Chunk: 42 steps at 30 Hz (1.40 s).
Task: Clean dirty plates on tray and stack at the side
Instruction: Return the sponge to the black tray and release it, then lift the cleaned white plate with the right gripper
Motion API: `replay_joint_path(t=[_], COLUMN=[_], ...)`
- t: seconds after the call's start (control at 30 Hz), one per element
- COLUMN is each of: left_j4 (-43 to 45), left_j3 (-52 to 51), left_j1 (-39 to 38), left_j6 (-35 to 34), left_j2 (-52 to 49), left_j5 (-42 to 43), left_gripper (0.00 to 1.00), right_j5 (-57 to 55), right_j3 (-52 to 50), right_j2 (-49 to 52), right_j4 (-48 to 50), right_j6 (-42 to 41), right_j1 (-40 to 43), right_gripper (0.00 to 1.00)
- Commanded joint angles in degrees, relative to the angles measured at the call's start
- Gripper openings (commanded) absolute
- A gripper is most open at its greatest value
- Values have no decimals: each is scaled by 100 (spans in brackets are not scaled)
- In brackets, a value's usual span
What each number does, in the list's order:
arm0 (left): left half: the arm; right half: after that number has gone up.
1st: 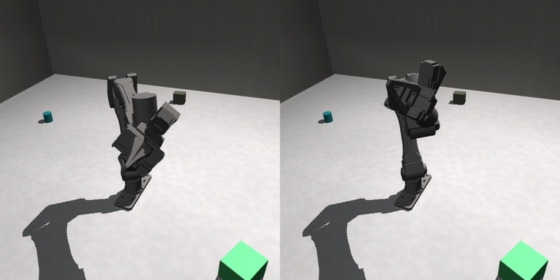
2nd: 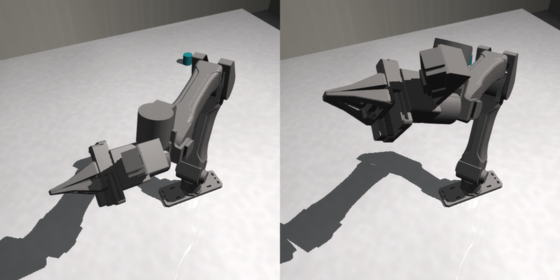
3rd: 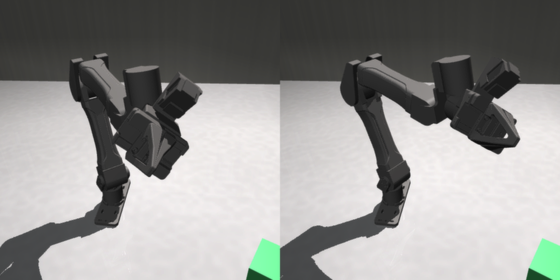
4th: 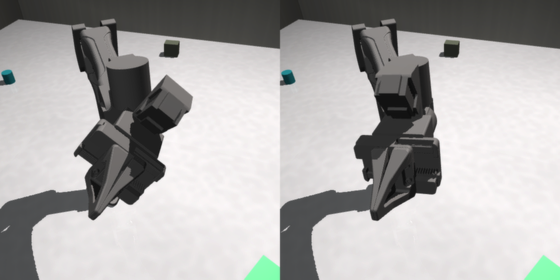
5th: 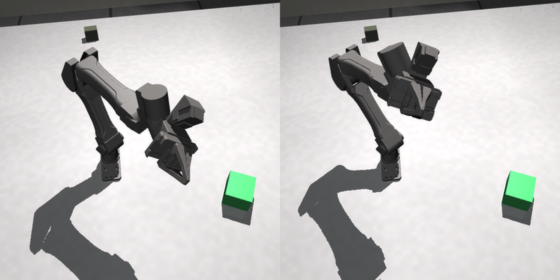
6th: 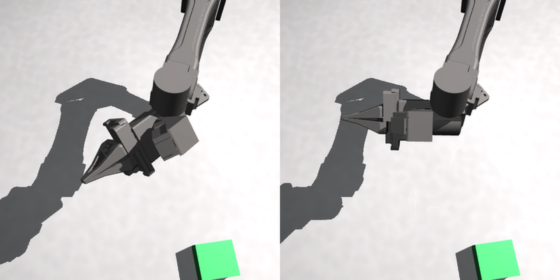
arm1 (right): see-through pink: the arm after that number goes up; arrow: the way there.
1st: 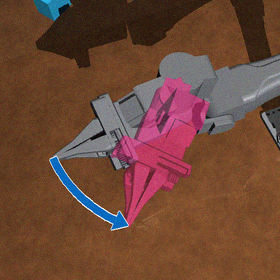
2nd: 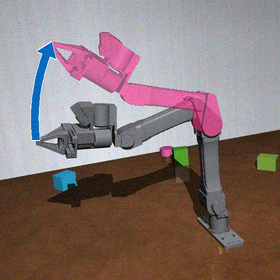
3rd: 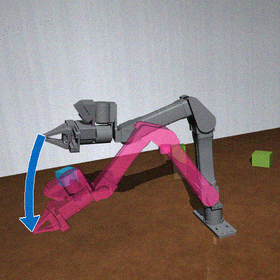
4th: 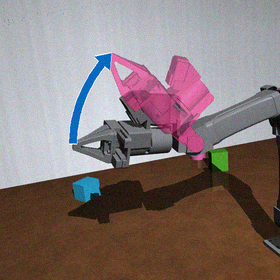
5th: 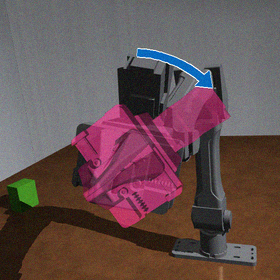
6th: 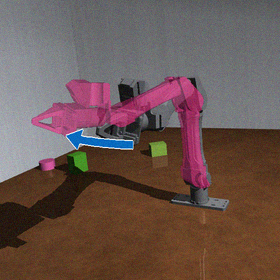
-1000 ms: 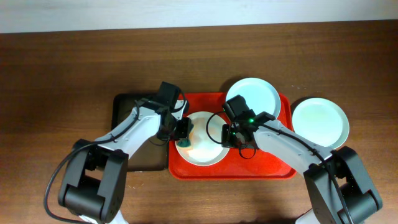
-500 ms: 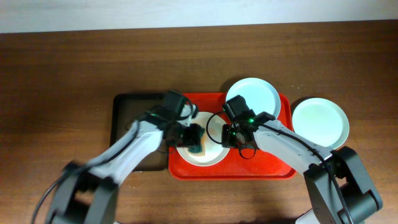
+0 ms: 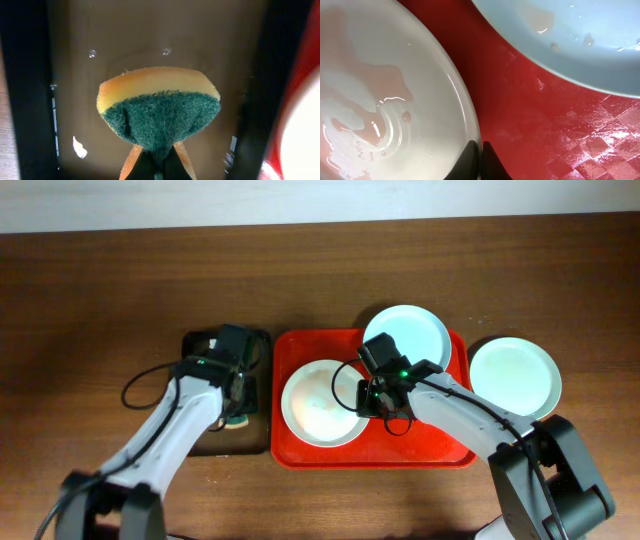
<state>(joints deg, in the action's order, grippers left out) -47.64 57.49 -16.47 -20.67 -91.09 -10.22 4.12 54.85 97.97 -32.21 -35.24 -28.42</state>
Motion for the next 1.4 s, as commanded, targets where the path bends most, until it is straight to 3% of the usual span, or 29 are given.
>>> replay_joint_path(t=[0.0, 0.1, 0.17, 0.2, 0.23, 0.3, 0.43, 0.47, 0.53, 0.57, 0.6, 0.77, 1.23, 1.37], left_j4=[0, 28, 42, -7, -83, -199, -389, -437, -457, -483, -507, -518, -518, -518], left_j3=[-46, -44, -13, 33, 74, 144, 190, 190, 190, 190, 190, 190, 190, 190], left_j1=[17, 17, 20, 22, 26, 61, 286, 417, 883, 1137, 1279, 1445, 1445, 1445], left_j6=[-31, 101, 101, 101, 98, 98, 42, -92, -214, -227, -225, -225, -225, -225], left_j2=[-518, -610, -595, -540, -446, -76, 1246, 1611, 2396, 2771, 2997, 3598, 3571, 3571], left_j5=[-94, 188, 184, 186, 186, 186, 184, 184, 184, 181, 181, 184, 184, 184], left_gripper=[0, 0, 15, 30, 38, 39, 40, 45, 66, 90, 99, 99, 99, 99], right_j5=[79, 79, 79, 76, 76, 76, 76, 76, 76, 72, 46, -35, -33, -31], right_j3=[-33, -33, -33, -33, -33, -33, -33, -33, -33, -33, -33, -33, -33, -33], right_j2=[76, 76, 76, 76, 76, 76, 76, 76, 76, 76, 76, 79, 118, 275], right_j4=[7, 9, 9, 11, 11, 9, 9, 9, 11, 11, 13, 15, 98, 107], right_j6=[48, 48, 48, 48, 48, 48, 46, 48, 46, 46, 46, 46, 46, 44], right_j1=[-44, -44, -44, -44, -44, -44, -44, -44, -44, -44, -44, -44, -44, -44], right_gripper=[5, 5, 5, 5, 5, 6, 17, 18, 18, 18, 18, 18, 18, 7])
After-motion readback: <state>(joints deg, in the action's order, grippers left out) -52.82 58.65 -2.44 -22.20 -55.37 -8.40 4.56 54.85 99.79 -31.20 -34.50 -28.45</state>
